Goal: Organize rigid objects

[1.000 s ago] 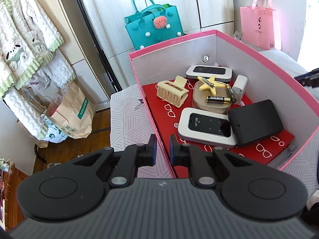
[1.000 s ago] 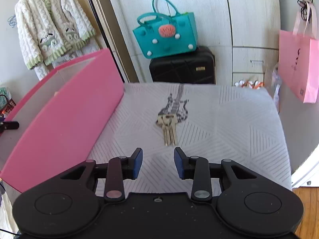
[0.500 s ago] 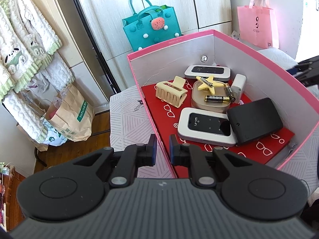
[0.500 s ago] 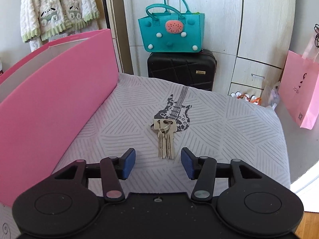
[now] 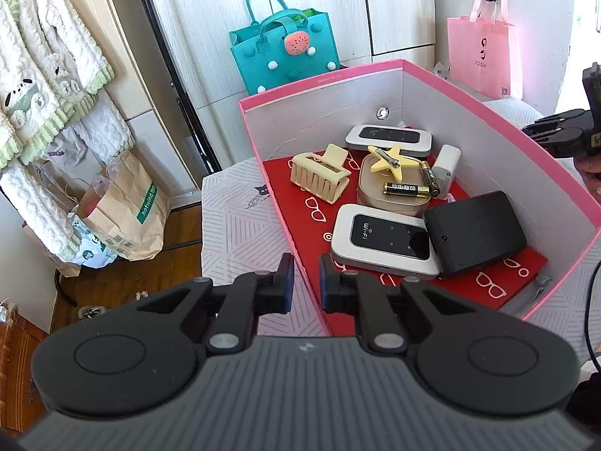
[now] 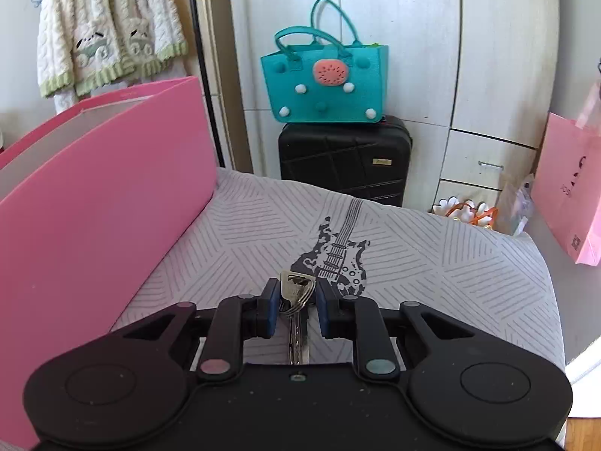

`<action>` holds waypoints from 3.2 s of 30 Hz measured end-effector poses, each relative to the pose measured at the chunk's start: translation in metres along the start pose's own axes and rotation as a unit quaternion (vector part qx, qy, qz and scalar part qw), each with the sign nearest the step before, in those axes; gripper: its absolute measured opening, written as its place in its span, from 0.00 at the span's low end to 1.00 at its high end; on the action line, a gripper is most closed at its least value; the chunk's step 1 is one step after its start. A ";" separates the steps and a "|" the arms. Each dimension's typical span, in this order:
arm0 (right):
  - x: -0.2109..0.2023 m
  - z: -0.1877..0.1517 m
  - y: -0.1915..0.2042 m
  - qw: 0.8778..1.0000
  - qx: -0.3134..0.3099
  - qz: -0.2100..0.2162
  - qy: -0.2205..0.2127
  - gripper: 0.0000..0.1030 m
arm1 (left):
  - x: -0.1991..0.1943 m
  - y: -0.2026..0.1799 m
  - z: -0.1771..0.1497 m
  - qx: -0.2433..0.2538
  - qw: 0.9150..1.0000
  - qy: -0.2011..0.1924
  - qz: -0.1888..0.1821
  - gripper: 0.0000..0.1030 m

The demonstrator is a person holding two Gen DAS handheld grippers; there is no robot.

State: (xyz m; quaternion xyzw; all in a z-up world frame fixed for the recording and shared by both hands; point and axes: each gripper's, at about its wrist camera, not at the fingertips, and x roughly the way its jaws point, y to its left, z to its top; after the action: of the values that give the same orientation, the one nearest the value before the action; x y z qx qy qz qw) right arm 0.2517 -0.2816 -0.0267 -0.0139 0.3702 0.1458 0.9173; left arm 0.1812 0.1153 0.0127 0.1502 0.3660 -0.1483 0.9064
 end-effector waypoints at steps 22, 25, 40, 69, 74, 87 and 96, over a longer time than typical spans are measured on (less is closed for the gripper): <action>-0.086 0.031 0.025 0.992 0.018 0.058 -0.107 0.22 | 0.001 0.001 0.003 -0.016 1.000 0.005 0.006 0.12; -0.100 0.043 0.039 0.989 0.006 0.077 -0.129 0.22 | 0.001 0.001 0.003 -0.016 1.000 0.005 0.006 0.12; -0.089 0.073 0.135 0.962 -0.054 0.247 -0.106 0.22 | 0.001 0.005 0.004 -0.027 1.000 0.005 -0.003 0.12; -0.060 0.077 0.144 0.972 -0.056 0.221 -0.048 0.38 | 0.002 0.009 0.004 -0.036 0.999 0.003 -0.014 0.12; -0.075 0.068 0.137 0.973 -0.048 0.218 -0.062 0.41 | 0.001 0.011 0.003 -0.041 0.999 0.004 -0.015 0.12; -0.093 0.050 0.128 0.972 -0.032 0.220 -0.072 0.44 | 0.000 0.009 0.008 -0.045 0.999 0.014 -0.005 0.12; -0.104 0.041 0.130 0.973 -0.039 0.217 -0.072 0.48 | -0.010 0.011 0.010 -0.059 0.998 0.014 -0.006 0.12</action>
State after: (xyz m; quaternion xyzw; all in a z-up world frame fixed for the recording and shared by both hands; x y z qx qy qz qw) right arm 0.1724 -0.1785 0.0853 0.0410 0.2916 0.3559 0.8869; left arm 0.1852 0.1227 0.0284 0.0968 0.3872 -0.1299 0.9076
